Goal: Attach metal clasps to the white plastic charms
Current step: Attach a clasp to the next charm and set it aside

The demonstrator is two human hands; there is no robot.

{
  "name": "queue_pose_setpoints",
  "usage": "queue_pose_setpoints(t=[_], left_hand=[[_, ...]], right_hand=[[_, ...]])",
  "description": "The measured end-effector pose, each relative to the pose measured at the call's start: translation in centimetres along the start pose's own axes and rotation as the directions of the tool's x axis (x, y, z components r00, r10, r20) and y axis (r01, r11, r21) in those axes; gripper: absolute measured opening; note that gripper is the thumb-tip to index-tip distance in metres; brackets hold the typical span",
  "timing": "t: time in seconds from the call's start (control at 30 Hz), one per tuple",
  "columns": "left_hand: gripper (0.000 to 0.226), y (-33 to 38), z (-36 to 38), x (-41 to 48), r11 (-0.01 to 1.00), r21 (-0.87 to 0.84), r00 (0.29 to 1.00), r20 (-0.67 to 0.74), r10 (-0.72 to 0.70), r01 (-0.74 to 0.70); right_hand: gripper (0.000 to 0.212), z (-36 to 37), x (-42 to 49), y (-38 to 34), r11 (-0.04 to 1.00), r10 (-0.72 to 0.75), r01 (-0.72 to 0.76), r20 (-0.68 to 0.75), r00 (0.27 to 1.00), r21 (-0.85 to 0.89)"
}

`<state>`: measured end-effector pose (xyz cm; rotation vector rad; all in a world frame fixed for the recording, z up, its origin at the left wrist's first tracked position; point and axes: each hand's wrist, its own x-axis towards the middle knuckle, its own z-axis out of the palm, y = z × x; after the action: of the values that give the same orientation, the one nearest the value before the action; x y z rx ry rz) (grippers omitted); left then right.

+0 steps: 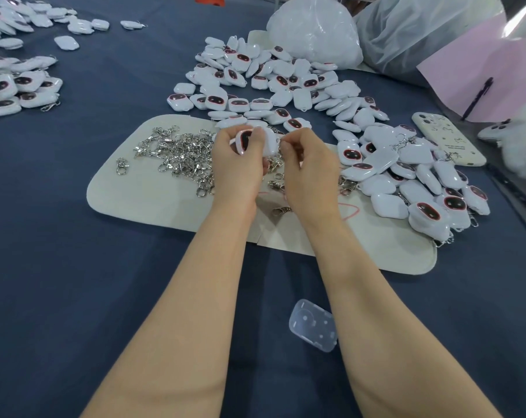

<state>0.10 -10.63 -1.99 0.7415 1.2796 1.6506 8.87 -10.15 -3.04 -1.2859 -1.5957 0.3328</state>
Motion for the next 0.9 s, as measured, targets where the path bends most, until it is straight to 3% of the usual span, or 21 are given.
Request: queue_pose_setpoints(t=[0.17, 0.33, 0.43, 0.53, 0.7, 0.8, 0.9], left_hand=[[0.01, -0.35, -0.34, -0.19, 0.937, 0.223, 0.963, 0.036, 0.267, -0.269], [0.011, -0.56, -0.22, -0.13, 0.893, 0.306, 0.944, 0.086, 0.319, -0.33], [0.011, -0.53, 0.02, 0.01, 0.946, 0.243, 0.976, 0.094, 0.197, -0.214], [0.005, -0.4, 0.21, 0.06, 1.0, 0.022, 0.999, 0.051, -0.013, 0.011], [0.015, 0.1, -0.07, 0.43, 0.9, -0.32, 0.955, 0.107, -0.276, 0.296], [0.011, 0.23, -0.28, 0.37, 0.859, -0.362, 0.932, 0.135, -0.337, 0.363], [0.013, 0.07, -0.19, 0.25, 0.893, -0.292, 0.939, 0.135, -0.316, 0.343]], right_hand=[[0.012, 0.1, -0.02, 0.23, 0.997, -0.021, 0.028, 0.086, 0.996, -0.077], [0.013, 0.26, -0.13, 0.32, 0.998, 0.01, -0.005, 0.073, 0.997, -0.069], [0.01, 0.34, -0.04, 0.23, 0.99, 0.124, -0.126, 0.037, 0.992, 0.057], [0.009, 0.25, 0.23, 0.14, 0.939, 0.232, -0.237, 0.05, 0.971, 0.248], [0.012, 0.29, 0.4, -0.07, 0.89, 0.269, -0.293, 0.118, 0.956, 0.349], [0.011, 0.29, 0.42, -0.12, 0.87, 0.281, -0.301, 0.109, 0.954, 0.392], [0.009, 0.3, 0.42, -0.13, 0.869, 0.283, -0.286, 0.068, 0.957, 0.403]])
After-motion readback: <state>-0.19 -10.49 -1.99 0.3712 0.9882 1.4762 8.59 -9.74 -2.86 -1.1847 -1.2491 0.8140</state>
